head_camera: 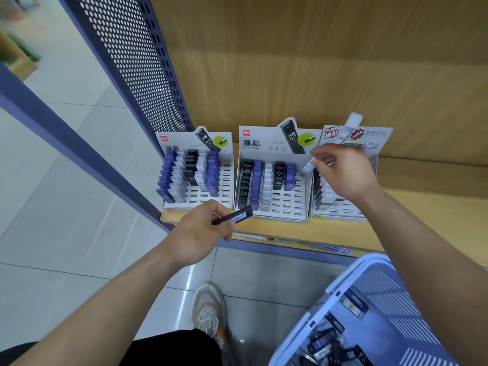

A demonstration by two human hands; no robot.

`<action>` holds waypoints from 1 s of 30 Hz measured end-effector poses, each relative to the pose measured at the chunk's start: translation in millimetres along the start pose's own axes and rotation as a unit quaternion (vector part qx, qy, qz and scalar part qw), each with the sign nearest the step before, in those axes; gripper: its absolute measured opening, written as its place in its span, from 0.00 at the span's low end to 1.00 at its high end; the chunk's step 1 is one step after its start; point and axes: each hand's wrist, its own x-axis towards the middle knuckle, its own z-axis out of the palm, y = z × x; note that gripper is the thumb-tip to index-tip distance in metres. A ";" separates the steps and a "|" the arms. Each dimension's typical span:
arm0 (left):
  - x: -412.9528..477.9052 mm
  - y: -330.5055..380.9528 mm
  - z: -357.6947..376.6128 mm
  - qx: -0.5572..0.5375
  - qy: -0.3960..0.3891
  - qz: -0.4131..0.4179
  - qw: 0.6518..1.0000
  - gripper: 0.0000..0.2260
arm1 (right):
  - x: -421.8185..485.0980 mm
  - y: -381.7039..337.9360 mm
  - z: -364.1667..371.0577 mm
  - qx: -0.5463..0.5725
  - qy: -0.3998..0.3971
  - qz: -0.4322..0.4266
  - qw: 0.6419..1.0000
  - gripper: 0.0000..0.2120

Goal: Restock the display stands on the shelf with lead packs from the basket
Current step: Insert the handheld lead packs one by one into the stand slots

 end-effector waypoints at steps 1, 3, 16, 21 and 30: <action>0.2 0.6 0.5 0.003 -0.002 0.001 1.000 0.04 | 4.7 2.8 4.4 -0.012 -0.009 -0.004 1.000 0.08; 1.4 1.2 1.0 0.006 -0.004 0.005 1.000 0.04 | 12.6 10.3 14.7 -0.041 -0.022 -0.013 0.999 0.08; 8.4 4.8 3.3 -0.006 -0.013 0.004 1.000 0.04 | 24.0 27.3 43.6 -0.084 -0.001 -0.021 0.996 0.04; 6.8 5.1 3.9 -0.013 -0.014 0.008 1.000 0.04 | 25.5 28.9 46.9 -0.084 0.009 -0.010 0.996 0.05; 4.9 4.7 0.9 -0.017 -0.010 0.002 1.000 0.03 | 27.4 31.8 43.7 -0.091 -0.019 -0.007 0.996 0.06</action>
